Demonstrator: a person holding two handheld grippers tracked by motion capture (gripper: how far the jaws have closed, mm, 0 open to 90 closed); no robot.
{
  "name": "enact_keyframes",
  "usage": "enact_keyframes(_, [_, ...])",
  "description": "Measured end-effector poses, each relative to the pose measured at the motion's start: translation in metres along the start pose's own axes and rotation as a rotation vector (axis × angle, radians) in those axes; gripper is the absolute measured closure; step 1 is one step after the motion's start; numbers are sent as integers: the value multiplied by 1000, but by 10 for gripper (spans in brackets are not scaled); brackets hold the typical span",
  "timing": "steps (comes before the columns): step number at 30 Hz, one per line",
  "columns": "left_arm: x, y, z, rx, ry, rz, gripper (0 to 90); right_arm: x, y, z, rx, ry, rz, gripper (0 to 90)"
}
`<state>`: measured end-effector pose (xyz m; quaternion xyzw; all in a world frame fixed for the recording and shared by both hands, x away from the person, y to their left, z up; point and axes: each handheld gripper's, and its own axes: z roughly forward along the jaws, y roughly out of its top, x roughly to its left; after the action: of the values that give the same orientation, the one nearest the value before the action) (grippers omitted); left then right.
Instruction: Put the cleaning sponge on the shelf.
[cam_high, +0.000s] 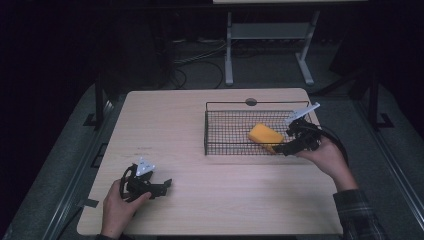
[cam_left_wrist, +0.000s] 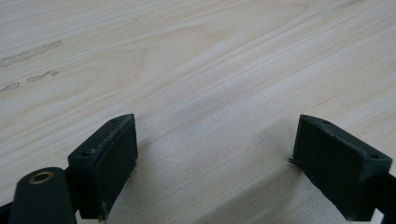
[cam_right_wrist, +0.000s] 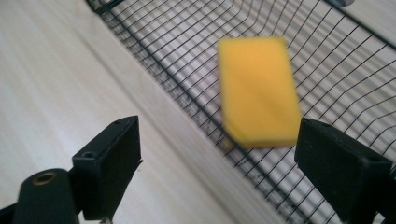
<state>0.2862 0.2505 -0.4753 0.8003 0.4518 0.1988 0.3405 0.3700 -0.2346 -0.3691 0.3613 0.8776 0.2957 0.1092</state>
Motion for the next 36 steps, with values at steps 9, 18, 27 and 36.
enact_keyframes(9, [0,0,0,-2,1,-3,129,26,-36,-2,-17,-1,0,139])
enact_keyframes(18, [0,0,0,-3,0,0,129,45,-72,10,-19,2,17,138])
enact_keyframes(27, [0,0,0,0,0,3,129,52,-103,25,-32,-30,63,137])
enact_keyframes(36, [0,0,0,-3,1,0,129,52,-119,38,-42,-71,56,133])
